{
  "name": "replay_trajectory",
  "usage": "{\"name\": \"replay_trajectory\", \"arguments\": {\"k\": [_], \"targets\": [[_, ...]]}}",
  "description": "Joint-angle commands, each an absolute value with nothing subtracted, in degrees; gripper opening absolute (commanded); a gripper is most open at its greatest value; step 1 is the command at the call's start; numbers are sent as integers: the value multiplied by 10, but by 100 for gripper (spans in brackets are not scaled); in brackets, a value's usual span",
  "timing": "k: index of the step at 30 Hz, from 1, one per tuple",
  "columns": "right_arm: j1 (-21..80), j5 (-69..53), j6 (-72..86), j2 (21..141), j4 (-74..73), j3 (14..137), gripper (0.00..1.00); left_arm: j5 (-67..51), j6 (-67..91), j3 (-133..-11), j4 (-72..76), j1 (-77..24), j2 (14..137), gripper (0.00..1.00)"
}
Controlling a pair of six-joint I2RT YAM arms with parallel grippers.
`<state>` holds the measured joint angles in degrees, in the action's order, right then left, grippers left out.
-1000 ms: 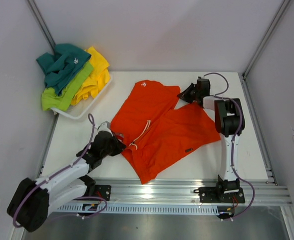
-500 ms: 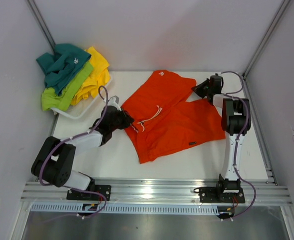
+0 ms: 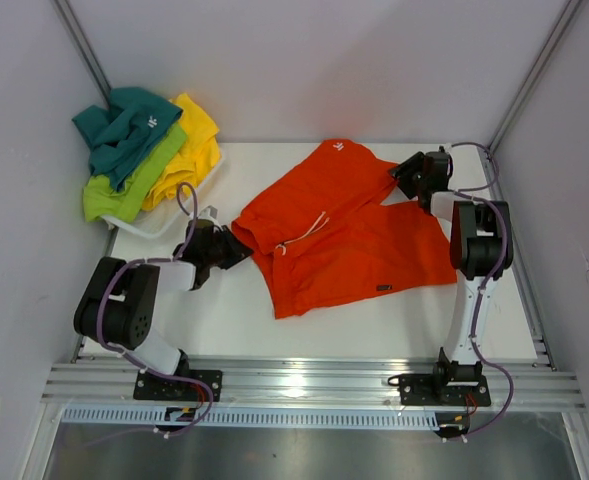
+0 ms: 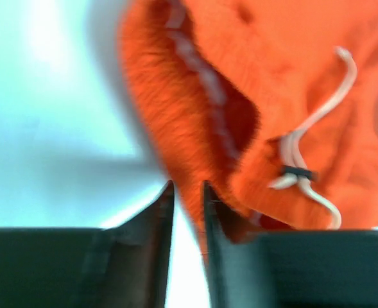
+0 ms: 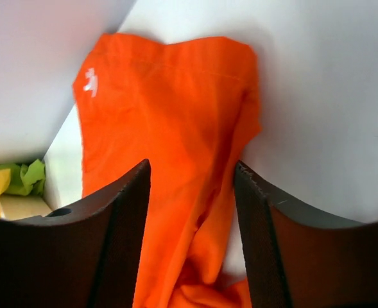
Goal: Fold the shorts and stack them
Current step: Flatten the shorts out
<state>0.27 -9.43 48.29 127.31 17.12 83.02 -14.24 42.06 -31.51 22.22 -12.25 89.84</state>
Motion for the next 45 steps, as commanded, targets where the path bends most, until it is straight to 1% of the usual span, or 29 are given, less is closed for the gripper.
{"name": "replay_trajectory", "arguments": {"k": [1,2,4,5,8,11,13,16,17,18,20,22,24,27,28,30,33,34,35,37,38,39,40,41,43,44,45], "targets": [[14,-74,447,1206,163,831,58,-158,423,-327,211,-102,902,30],[14,-76,439,1197,159,829,59,-153,411,-333,202,-101,906,42],[13,-75,428,1171,136,825,59,-147,403,-353,184,-101,915,48],[13,-75,417,1159,128,818,60,-147,400,-357,181,-102,918,56],[12,-62,400,1108,99,783,60,-134,393,-363,173,-103,902,62],[5,-53,384,1054,54,756,65,-102,378,-354,148,-116,844,67],[-18,-87,388,1028,31,720,67,-70,368,-350,115,-135,790,68],[-48,-121,394,967,10,650,66,-54,380,-314,92,-166,729,69],[-53,-119,388,929,1,633,65,-49,386,-307,86,-177,688,69],[-54,-109,383,908,-44,605,64,-42,391,-302,71,-204,669,69],[-55,-90,374,844,-73,572,63,-12,402,-285,52,-240,619,70],[-57,-68,374,799,-104,515,62,23,413,-277,25,-290,593,70],[-69,-82,365,733,-116,458,60,34,422,-260,12,-322,561,71],[-94,-102,345,675,-136,411,58,37,429,-235,18,-328,548,73],[-111,-122,338,643,-138,383,58,38,427,-229,26,-328,549,75],[-126,-150,326,614,-134,359,57,35,420,-219,51,-328,565,76],[-128,-270,324,571,-93,313,54,43,412,-222,74,-327,584,76],[-89,-287,324,550,-88,306,53,53,409,-227,72,-326,594,78],[-55,-280,323,537,-95,307,56,62,406,-235,70,-324,596,80],[36,-172,314,513,-131,324,59,52,405,-255,74,-297,602,82],[113,-134,315,497,-139,330,61,39,407,-260,75,-284,605,82],[143,-88,316,495,-149,344,61,26,407,-267,63,-260,608,81],[168,-73,322,497,-156,351,61,26,403,-296,51,-250,612,82],[212,-60,324,508,-161,359,60,27,400,-305,41,-241,620,82],[259,-16,326,528,-167,382,60,30,395,-326,21,-211,627,81],[313,-1,326,552,-165,390,60,26,396,-333,23,-187,633,81],[342,49,325,567,-165,407,59,12,401,-337,26,-175,637,81]]}}
